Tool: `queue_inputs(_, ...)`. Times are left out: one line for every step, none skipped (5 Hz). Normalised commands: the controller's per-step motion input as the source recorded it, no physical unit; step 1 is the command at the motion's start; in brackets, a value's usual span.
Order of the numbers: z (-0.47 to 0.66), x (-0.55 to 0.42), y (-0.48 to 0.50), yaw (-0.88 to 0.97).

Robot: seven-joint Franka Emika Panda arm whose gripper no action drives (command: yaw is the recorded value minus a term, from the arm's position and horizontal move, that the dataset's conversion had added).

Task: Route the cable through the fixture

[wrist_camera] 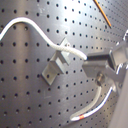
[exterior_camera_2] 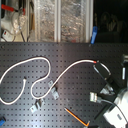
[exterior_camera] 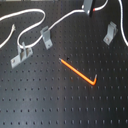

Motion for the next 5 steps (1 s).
queue_inputs(0.24, 0.083, -0.025, 0.0)
queue_inputs(0.5, 0.053, -0.014, -0.19)
queue_inputs(0.0, -0.009, -0.009, 0.0)
queue_inputs(0.49, -0.074, 0.082, -0.08)
queue_inputs(0.5, -0.262, 0.053, 0.0)
